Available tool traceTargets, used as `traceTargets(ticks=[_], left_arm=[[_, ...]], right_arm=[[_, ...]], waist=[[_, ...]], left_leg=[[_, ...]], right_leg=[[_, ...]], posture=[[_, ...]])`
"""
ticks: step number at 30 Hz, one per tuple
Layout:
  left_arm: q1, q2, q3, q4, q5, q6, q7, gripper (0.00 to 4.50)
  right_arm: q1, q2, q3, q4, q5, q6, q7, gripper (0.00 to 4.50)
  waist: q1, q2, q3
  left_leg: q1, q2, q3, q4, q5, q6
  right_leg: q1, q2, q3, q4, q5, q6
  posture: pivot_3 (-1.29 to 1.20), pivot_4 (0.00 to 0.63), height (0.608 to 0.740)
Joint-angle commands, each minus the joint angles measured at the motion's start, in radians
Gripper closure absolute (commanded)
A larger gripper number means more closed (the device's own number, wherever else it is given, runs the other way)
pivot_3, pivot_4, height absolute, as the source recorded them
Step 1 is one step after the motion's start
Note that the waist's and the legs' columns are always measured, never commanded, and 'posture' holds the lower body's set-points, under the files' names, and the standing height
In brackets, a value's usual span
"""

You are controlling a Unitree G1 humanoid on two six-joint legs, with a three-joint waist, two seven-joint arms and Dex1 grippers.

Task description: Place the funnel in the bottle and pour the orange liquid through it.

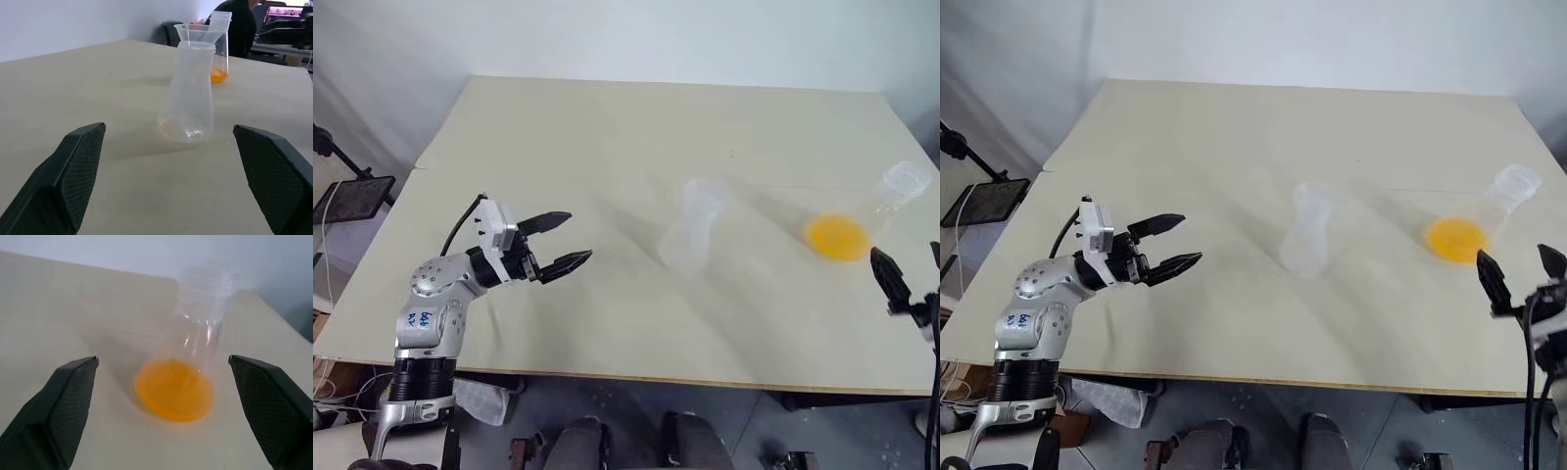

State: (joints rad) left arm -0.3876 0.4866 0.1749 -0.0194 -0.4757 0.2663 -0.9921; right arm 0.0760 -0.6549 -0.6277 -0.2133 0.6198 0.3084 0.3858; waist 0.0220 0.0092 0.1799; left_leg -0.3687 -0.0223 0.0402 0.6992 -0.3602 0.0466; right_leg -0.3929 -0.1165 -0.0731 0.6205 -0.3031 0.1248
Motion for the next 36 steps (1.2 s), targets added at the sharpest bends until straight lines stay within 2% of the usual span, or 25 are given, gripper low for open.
traceTargets(ticks=[1, 8, 16, 23, 31, 35, 36], left_arm=[[0.007, 0.004, 0.001, -0.066, -0.033, 0.011, 0.017, 0.05], [0.015, 0.014, 0.0, -0.102, -0.046, 0.038, 0.03, 0.05], [-0.007, 0.021, -0.014, -0.11, -0.051, 0.049, 0.028, 0.05], [-0.015, 0.021, -0.023, -0.12, -0.054, 0.054, 0.029, 0.05], [-0.025, 0.017, -0.029, -0.124, -0.054, 0.055, 0.033, 0.05], [-0.03, 0.02, -0.028, -0.12, -0.053, 0.052, 0.032, 0.0], [-0.031, 0.021, -0.027, -0.118, -0.053, 0.051, 0.032, 0.0]], right_arm=[[-0.08, -0.028, 0.003, 0.056, -0.021, 0.016, -0.011, 0.0], [-0.278, -0.045, 0.017, 0.265, -0.103, -0.025, -0.034, 0.0], [-0.465, -0.049, 0.087, 0.425, -0.147, -0.072, 0.03, 0.0], [-0.572, -0.052, 0.112, 0.543, -0.185, -0.121, 0.042, 0.0], [-0.624, -0.054, 0.113, 0.638, -0.221, -0.158, 0.041, 0.0], [-0.623, -0.051, 0.111, 0.64, -0.221, -0.158, 0.044, 0.91], [-0.618, -0.047, 0.108, 0.633, -0.221, -0.158, 0.036, 0.91]], waist=[[0.003, 0.0, 0.0], [-0.001, 0.0, 0.0], [-0.009, 0.0, 0.0], [-0.011, 0.0, 0.0], [-0.019, 0.0, 0.0], [-0.023, 0.0, 0.0], [-0.024, 0.0, 0.0]], left_leg=[[0.0, 0.0, 0.0, 0.0, 0.0, 0.0], [0.0, 0.0, 0.0, 0.0, 0.0, 0.0], [-0.001, 0.0, 0.001, 0.0, 0.001, 0.0], [-0.001, 0.0, 0.001, 0.0, 0.001, 0.0], [-0.001, 0.0, 0.0, 0.0, 0.001, 0.0], [-0.001, 0.0, 0.0, 0.0, 0.001, -0.001], [-0.001, 0.0, 0.0, 0.0, 0.001, -0.001]], right_leg=[[0.0, 0.0, 0.0, 0.0, 0.0, 0.0], [0.0, 0.001, -0.001, 0.0, 0.0, 0.0], [0.0, 0.002, -0.002, 0.0, 0.0, 0.0], [0.0, 0.002, -0.002, 0.0, 0.0, 0.0], [0.0, 0.002, -0.002, 0.0, 0.0, 0.0], [0.0, 0.001, -0.003, -0.001, 0.0, 0.0], [0.0, 0.002, -0.003, -0.001, 0.0, 0.0]], posture=[[0.0, 0.15, 0.74], [0.0, 0.15, 0.74], [0.0, 0.15, 0.74], [0.0, 0.15, 0.74], [0.0, 0.15, 0.74], [0.0, 0.15, 0.74], [0.0, 0.15, 0.74]])
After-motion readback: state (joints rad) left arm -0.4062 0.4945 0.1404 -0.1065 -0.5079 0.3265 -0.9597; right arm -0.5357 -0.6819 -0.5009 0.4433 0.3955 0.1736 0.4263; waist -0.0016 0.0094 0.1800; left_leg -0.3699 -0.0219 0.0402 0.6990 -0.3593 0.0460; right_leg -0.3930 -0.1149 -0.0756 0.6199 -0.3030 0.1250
